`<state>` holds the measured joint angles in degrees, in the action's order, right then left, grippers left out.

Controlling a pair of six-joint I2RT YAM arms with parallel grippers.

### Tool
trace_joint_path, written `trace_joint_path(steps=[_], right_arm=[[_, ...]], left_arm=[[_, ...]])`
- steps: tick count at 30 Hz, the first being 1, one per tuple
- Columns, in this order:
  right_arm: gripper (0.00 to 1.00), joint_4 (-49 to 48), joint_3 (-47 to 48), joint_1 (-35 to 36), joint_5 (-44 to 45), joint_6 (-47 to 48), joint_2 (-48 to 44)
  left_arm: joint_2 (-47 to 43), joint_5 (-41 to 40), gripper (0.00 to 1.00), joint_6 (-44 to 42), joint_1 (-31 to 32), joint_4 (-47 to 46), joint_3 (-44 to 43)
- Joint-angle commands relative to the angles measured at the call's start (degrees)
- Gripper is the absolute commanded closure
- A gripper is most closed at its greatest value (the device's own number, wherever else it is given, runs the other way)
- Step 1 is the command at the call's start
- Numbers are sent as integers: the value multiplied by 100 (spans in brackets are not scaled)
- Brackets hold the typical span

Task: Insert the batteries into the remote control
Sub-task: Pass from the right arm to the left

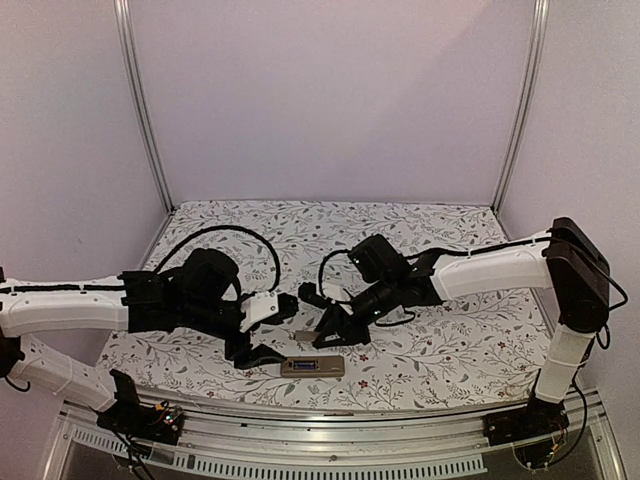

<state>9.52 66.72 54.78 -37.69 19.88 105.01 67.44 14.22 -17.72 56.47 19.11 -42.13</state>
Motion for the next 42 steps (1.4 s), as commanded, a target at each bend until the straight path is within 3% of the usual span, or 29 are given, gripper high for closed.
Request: trace_joint_path(steps=[1, 4, 15, 26, 42], right_arm=[[93, -507, -340, 39, -301, 104, -320], [92, -793, -612, 41, -538, 301, -551], [93, -1201, -887, 47, -845, 650, -911], [92, -1233, -820, 67, -796, 737, -1006], [93, -1149, -702, 76, -596, 692, -957]], left_arm=[[436, 36, 23, 230, 28, -417, -104], [331, -69, 23, 209, 12, -910, 81], [-150, 793, 27, 177, -26, -2044, 676], [363, 934, 50, 327, -28, -2055, 345], [51, 1044, 47, 476, -29, -2510, 452]])
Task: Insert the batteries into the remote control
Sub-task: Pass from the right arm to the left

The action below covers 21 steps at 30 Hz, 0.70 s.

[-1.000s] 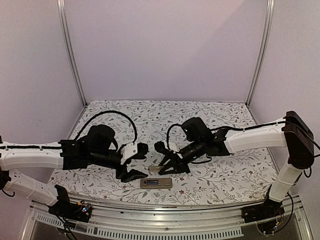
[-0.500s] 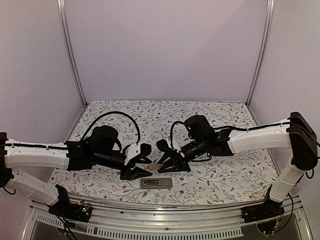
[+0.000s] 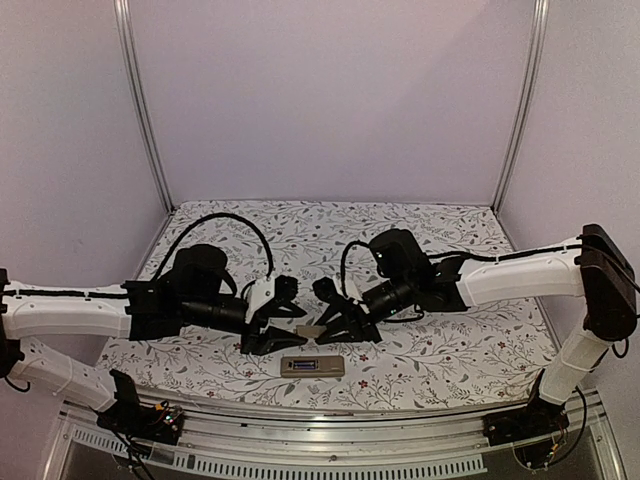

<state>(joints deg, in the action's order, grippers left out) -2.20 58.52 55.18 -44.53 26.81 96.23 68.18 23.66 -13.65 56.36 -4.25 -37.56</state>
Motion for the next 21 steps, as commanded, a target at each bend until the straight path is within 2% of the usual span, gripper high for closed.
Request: trace_joint_path(steps=[1, 4, 8, 21], right_arm=[[93, 34, 124, 37, 108, 0, -78], [93, 65, 152, 38, 150, -15, -78], [93, 79, 185, 41, 161, -50, -78], [93, 114, 254, 37, 225, -79, -25]], left_arm=[[9, 112, 48, 65, -19, -143, -18], [122, 147, 53, -4, -6, 46, -93], [235, 50, 54, -83, -9, 249, -181], [285, 45, 59, 23, 6, 144, -217]])
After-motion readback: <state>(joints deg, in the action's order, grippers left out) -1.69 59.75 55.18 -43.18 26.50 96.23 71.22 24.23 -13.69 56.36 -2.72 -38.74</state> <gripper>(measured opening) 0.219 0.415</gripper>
